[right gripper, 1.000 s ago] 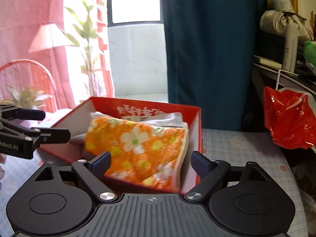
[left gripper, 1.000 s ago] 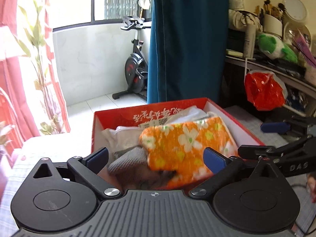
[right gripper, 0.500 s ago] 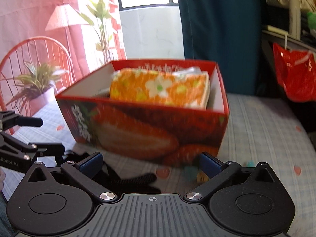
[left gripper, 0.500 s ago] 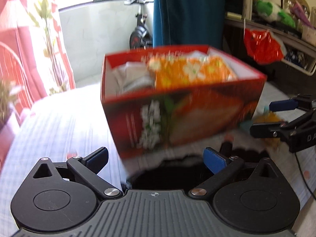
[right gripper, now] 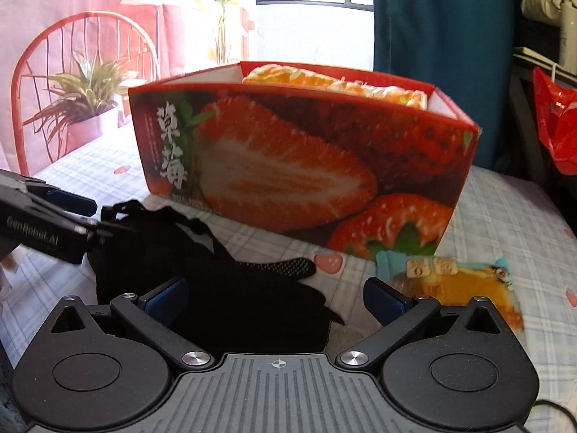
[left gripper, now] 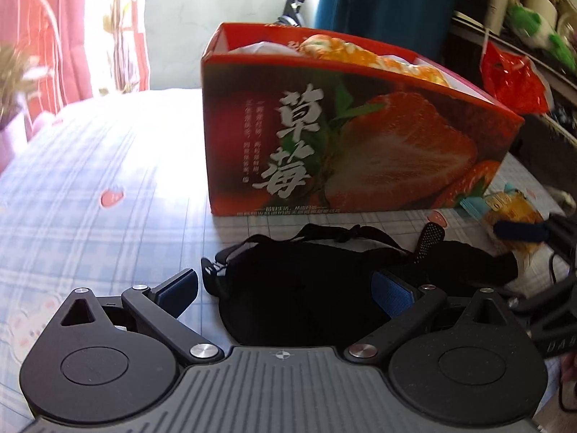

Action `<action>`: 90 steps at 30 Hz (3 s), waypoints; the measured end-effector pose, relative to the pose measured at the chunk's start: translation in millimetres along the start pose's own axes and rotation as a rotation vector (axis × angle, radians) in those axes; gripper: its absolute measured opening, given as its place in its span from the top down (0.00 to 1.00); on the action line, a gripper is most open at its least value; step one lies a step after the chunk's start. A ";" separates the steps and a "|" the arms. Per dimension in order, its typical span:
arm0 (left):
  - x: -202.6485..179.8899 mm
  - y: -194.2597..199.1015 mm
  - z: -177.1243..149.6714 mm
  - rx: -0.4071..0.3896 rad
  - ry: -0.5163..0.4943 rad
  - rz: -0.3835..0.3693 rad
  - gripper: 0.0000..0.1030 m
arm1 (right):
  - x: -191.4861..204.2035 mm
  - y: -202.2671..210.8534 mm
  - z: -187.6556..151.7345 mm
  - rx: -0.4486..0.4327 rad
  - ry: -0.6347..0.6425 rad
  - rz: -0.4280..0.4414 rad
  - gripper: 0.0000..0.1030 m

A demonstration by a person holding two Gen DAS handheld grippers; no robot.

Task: Organize soft objects
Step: 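Move the right tool to the black eye mask and close on it, then lift the black eye mask with the right tool over the red box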

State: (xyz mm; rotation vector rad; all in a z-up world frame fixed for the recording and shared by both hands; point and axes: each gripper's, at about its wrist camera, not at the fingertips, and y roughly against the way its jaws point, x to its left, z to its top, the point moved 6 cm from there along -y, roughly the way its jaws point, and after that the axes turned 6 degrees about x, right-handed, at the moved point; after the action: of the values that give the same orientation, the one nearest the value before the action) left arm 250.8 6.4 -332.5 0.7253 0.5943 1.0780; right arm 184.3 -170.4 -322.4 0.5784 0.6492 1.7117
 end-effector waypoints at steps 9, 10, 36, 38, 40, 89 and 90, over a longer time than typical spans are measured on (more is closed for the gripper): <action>4.6 -7.0 -2.2 0.033 0.047 -0.028 0.00 | 3.2 -7.5 -10.1 -0.013 0.053 0.005 0.00; 4.4 -7.1 -2.0 0.032 0.055 -0.022 0.00 | 3.3 -9.5 -10.5 -0.002 0.057 0.012 0.00; -8.8 7.5 -1.3 -0.046 0.206 0.059 0.14 | -0.9 -17.3 -12.2 0.056 0.011 0.078 0.00; -13.9 20.1 -6.3 -0.073 0.196 0.055 0.15 | -1.3 -17.5 -11.8 0.055 0.009 0.079 0.00; -19.8 28.5 -9.3 -0.092 0.170 0.033 0.15 | -2.1 -16.7 -11.9 0.049 0.006 0.083 0.01; -22.7 19.1 -35.3 -0.087 0.197 -0.030 0.89 | -11.2 5.5 -16.9 -0.071 -0.104 0.193 0.55; -23.2 19.4 -35.1 -0.088 0.194 -0.028 0.89 | -10.5 5.0 -17.0 -0.067 -0.098 0.197 0.57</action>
State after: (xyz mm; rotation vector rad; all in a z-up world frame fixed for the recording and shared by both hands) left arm 205.5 -1.3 -337.7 0.5381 0.7155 1.1487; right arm 171.5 -183.7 -331.7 0.6925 0.4755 1.8681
